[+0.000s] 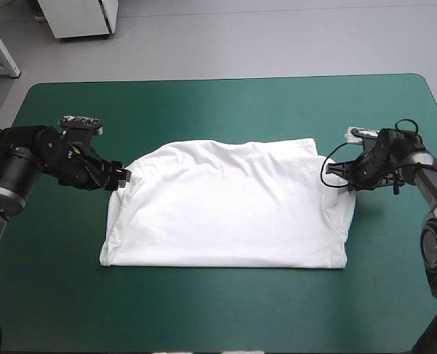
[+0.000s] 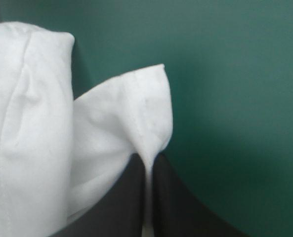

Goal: Fold the cloth

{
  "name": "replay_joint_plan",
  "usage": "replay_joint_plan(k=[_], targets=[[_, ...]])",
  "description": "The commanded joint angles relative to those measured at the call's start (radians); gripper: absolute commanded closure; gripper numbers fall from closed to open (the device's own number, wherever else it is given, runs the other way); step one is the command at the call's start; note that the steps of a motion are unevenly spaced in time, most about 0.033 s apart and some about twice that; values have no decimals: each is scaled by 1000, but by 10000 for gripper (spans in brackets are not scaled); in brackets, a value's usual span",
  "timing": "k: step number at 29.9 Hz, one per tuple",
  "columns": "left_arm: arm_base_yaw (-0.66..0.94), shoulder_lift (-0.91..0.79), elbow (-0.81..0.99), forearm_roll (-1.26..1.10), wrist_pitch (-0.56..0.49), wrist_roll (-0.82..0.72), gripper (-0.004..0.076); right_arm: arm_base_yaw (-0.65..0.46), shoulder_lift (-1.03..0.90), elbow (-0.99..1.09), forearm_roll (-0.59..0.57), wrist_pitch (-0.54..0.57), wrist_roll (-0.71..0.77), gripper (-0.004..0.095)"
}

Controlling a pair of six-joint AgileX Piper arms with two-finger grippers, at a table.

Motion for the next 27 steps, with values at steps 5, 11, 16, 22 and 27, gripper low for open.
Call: replay_joint_plan(k=[5, 11, 16, 22, 27], targets=[[-1, -33, -31, -11, -47, -4, 180, -1, -98, -8, -196, 61, 186, 927], [-1, -33, -31, -11, -60, -2, 180, 2, -164, -8, -214, 86, 263, 927], [-1, -33, -31, -11, -62, 0, 180, 94, -200, -8, -142, 10, 203, 927], [-1, -33, -31, -11, -64, 0, 180, 289, -200, -8, -149, -20, 172, 927], [-1, -33, -31, -11, -64, 0, 180, 406, -200, -8, -158, -22, 179, 927]])
